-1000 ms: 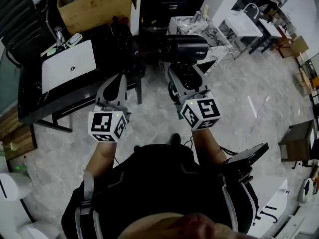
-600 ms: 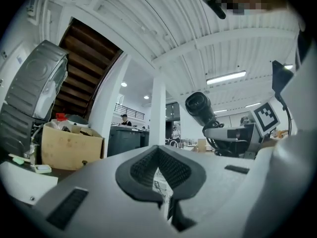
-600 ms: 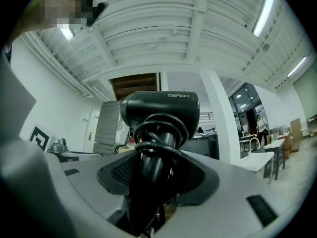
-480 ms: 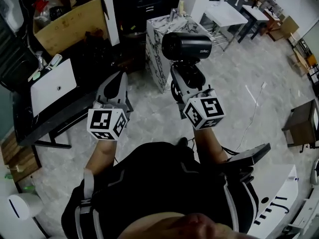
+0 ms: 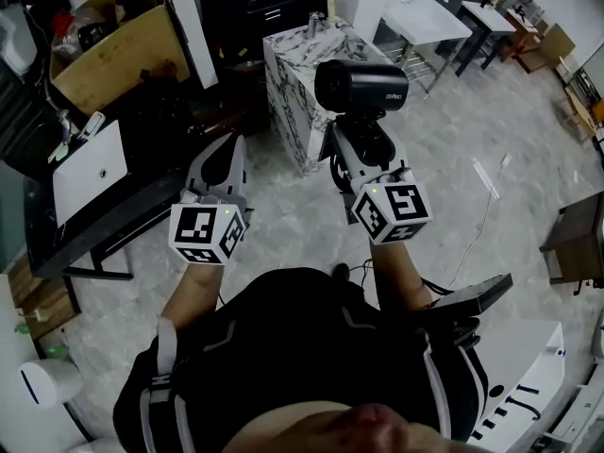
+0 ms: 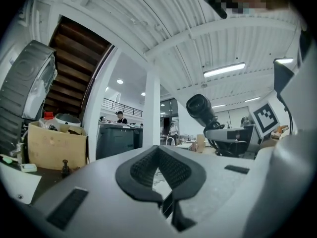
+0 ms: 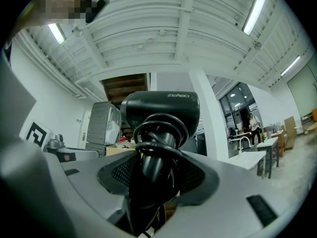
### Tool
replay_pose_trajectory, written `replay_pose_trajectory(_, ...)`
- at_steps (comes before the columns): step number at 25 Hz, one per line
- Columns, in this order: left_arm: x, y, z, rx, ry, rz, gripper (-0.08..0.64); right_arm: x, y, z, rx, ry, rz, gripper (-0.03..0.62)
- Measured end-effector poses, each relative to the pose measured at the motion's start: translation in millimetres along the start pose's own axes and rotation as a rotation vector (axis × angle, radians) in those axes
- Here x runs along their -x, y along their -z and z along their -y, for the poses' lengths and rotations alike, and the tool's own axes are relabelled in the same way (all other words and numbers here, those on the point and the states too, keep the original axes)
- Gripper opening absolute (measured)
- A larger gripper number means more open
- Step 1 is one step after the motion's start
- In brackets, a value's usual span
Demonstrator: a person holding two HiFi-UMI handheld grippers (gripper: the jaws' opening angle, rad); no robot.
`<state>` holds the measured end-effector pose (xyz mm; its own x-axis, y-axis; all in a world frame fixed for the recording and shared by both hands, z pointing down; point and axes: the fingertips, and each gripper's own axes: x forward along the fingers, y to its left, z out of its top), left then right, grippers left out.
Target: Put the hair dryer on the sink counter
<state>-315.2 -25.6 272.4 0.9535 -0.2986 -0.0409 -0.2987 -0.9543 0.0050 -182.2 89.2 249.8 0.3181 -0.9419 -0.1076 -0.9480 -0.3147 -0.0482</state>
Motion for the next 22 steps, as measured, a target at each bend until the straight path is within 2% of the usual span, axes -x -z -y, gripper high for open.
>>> replay_pose_trajectory(8,-44,12,44,-0.018,-0.001,-0.039,0.002,5,10,60,-0.031,-0.014,0.004,0.23)
replay_pose_trajectory(14,-81,6,86,-0.056,0.006,-0.037,0.002,20,7,110,-0.023,0.0,0.01,0.23)
replay_pose_trajectory(22,-122,11,133,-0.033,0.011,-0.045,0.002,37,4,165,-0.01,-0.005,0.007,0.23)
